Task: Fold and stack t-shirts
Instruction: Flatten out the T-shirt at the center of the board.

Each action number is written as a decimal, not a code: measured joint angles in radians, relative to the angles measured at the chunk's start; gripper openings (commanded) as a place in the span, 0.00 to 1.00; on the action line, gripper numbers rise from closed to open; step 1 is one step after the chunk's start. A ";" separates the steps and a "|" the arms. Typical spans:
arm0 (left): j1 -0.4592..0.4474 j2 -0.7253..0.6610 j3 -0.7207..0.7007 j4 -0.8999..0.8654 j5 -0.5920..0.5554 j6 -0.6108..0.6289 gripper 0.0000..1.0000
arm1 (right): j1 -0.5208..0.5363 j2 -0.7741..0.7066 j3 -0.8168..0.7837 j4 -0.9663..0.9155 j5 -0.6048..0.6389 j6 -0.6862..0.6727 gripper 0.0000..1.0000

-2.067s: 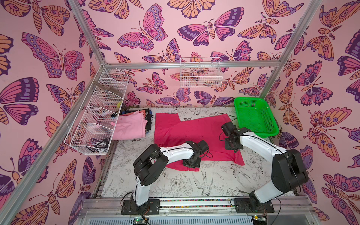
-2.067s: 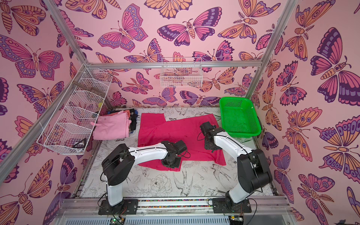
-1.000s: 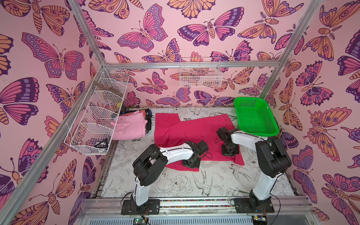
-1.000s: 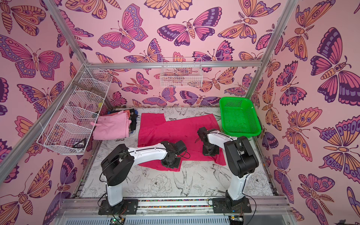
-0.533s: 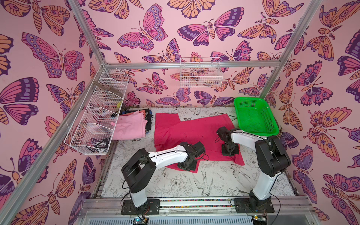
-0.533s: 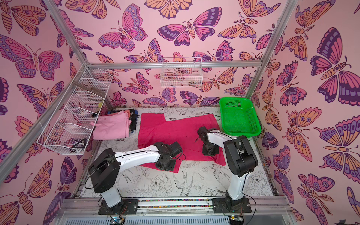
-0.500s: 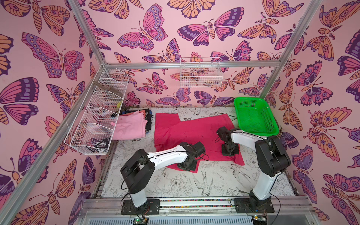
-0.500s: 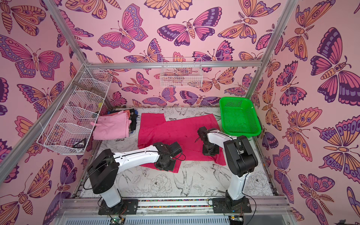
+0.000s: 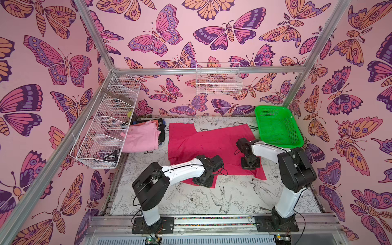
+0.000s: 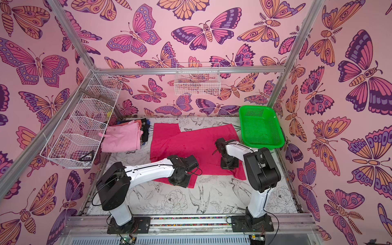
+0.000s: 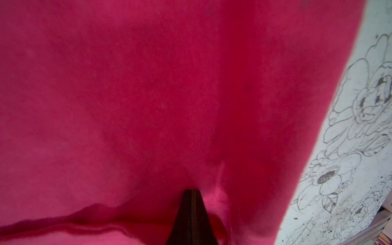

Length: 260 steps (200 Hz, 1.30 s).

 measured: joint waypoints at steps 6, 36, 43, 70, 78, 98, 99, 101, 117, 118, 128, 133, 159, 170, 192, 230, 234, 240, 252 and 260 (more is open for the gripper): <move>0.000 0.004 0.000 0.000 0.000 0.000 0.42 | 0.000 0.000 0.000 0.000 0.000 0.000 0.00; 0.000 0.034 0.006 0.000 0.001 0.014 0.30 | 0.000 0.000 0.000 0.000 0.000 0.000 0.00; 0.000 0.043 0.010 0.002 0.001 0.014 0.26 | 0.000 0.000 0.000 0.000 0.000 0.000 0.00; 0.000 0.077 0.019 0.007 0.007 0.021 0.20 | 0.000 0.000 0.000 0.000 0.000 0.000 0.00; 0.000 0.086 0.021 0.008 0.009 0.021 0.19 | 0.000 0.000 0.000 0.000 0.000 0.000 0.00; 0.000 0.097 0.021 0.010 0.010 0.021 0.09 | 0.000 0.000 0.000 0.000 0.000 0.000 0.00; 0.000 0.097 0.021 0.010 0.010 0.018 0.08 | 0.000 0.000 0.000 0.000 0.000 0.000 0.00; 0.000 0.097 0.022 0.010 0.010 0.023 0.06 | 0.000 0.000 0.000 0.000 0.000 0.000 0.00; 0.000 0.097 0.023 0.011 0.012 0.024 0.00 | 0.000 0.000 0.000 0.000 0.000 0.000 0.00; 0.000 0.097 0.023 0.011 0.012 0.024 0.00 | 0.000 0.000 0.000 0.000 0.000 0.000 0.00; 0.000 0.097 0.023 0.010 0.013 0.029 0.00 | 0.000 0.000 0.000 0.000 0.000 0.000 0.00; 0.000 0.097 0.023 0.010 0.013 0.028 0.00 | 0.000 0.000 0.000 0.000 0.000 0.000 0.00; 0.000 0.092 0.023 0.008 0.013 0.028 0.00 | 0.000 0.000 0.000 0.000 0.000 0.000 0.00; 0.000 0.081 0.023 0.005 0.013 0.028 0.00 | 0.000 0.000 0.000 0.000 0.000 0.000 0.00; 0.000 0.026 0.022 -0.017 0.013 0.028 0.00 | 0.000 0.000 0.000 0.000 -0.001 0.000 0.00; -0.001 -0.163 -0.034 -0.066 0.045 0.008 0.00 | 0.000 0.000 0.000 0.000 -0.001 0.000 0.00; -0.001 -0.187 -0.045 -0.073 0.053 0.004 0.00 | 0.000 0.000 0.000 0.000 -0.001 0.000 0.00; -0.002 -0.214 -0.060 -0.084 0.062 -0.004 0.00 | 0.000 0.000 0.000 0.000 -0.001 0.000 0.00; -0.006 -0.262 -0.093 -0.108 0.075 -0.021 0.00 | 0.000 0.000 0.000 0.000 -0.001 0.000 0.00; -0.010 -0.287 -0.116 -0.120 0.085 -0.032 0.00 | 0.000 0.000 0.000 0.000 -0.001 0.000 0.00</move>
